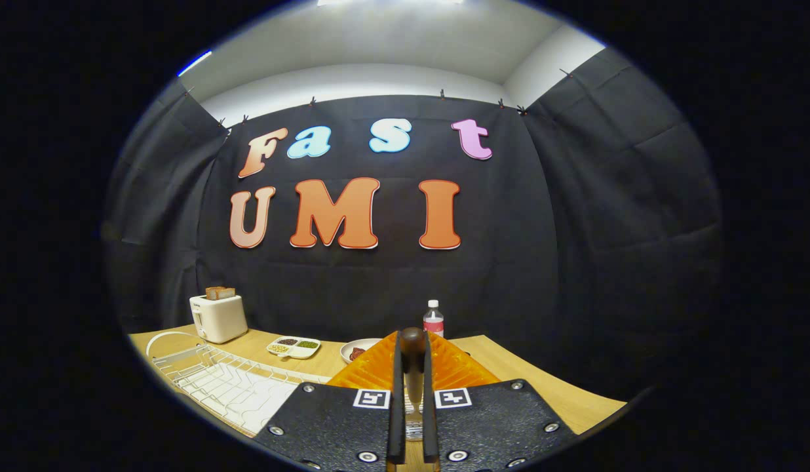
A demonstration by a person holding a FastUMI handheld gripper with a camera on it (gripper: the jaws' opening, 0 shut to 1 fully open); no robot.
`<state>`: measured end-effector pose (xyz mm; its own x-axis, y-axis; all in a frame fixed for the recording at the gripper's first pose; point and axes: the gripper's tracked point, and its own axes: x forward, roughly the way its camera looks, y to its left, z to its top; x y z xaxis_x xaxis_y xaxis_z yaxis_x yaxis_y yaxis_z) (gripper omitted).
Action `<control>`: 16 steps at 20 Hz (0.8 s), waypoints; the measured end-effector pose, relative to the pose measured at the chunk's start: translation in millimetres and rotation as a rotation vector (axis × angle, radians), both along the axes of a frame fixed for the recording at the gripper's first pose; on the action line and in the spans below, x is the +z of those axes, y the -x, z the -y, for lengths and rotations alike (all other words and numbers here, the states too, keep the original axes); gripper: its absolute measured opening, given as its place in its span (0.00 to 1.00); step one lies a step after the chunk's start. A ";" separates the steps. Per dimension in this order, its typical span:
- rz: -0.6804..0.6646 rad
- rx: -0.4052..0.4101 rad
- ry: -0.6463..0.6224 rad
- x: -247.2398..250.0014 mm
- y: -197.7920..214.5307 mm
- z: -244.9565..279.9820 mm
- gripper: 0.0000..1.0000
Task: Take the plate from the dish rack, then take the spoon from the basket and place it into the plate.
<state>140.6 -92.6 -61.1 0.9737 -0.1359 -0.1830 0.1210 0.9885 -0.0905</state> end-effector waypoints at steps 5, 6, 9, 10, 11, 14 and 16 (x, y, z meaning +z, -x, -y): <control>-0.023 0.047 0.004 11.2 15.5 -18.6 0.10; -0.026 0.053 -0.008 13.8 20.2 -21.6 0.10; -0.043 0.090 -0.044 21.7 33.7 -34.3 0.10; -0.050 0.112 -0.058 22.8 38.5 -41.5 0.10; -0.058 0.133 -0.069 23.4 44.3 -47.8 0.10; -0.074 0.197 -0.092 26.2 59.9 -67.6 0.10; -0.074 0.238 -0.105 24.3 68.5 -82.5 0.10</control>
